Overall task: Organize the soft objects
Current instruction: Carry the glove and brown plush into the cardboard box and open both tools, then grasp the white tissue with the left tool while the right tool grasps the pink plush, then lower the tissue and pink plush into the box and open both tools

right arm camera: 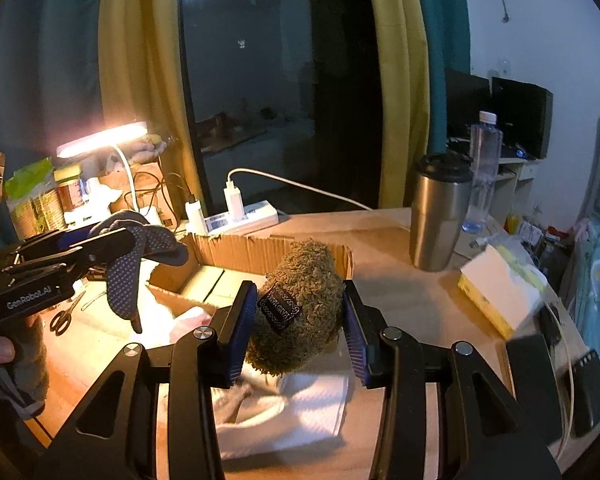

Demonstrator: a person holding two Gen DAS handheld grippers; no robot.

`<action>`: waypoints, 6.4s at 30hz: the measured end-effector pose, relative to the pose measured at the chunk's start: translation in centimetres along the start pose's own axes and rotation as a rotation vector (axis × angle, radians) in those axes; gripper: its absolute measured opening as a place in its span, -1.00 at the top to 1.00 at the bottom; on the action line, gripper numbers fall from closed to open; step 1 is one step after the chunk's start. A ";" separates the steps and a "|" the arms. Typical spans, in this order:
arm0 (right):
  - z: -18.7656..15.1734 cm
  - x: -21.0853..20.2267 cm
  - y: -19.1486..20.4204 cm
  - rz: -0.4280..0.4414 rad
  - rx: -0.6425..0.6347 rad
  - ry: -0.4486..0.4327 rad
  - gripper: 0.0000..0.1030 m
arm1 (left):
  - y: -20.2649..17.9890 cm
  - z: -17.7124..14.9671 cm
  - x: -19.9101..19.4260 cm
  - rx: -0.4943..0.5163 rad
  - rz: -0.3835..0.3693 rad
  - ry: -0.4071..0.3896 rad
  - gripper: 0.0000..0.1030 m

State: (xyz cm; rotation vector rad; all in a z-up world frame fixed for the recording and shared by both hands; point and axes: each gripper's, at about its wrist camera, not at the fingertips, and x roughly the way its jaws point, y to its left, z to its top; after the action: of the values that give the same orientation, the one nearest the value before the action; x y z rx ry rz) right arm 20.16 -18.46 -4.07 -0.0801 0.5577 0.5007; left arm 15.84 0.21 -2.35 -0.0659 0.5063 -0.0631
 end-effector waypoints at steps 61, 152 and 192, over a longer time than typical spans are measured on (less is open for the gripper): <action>1.7 4.7 0.7 0.119 -0.020 0.080 -0.25 | 0.6 -1.1 5.1 -0.101 0.041 0.069 -0.49; -4.0 2.0 3.4 0.177 -0.043 0.102 0.37 | 0.1 -6.2 4.1 -0.079 -0.017 0.172 0.61; 2.8 5.8 6.3 0.168 -0.140 0.039 0.36 | 5.8 -0.8 3.9 -0.072 -0.009 -0.014 0.61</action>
State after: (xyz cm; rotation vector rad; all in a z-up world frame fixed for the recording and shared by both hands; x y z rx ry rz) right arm 22.79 -9.86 -4.42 -0.1781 0.5701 0.7033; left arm 19.09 5.63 -5.39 -0.1388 0.4940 -0.0536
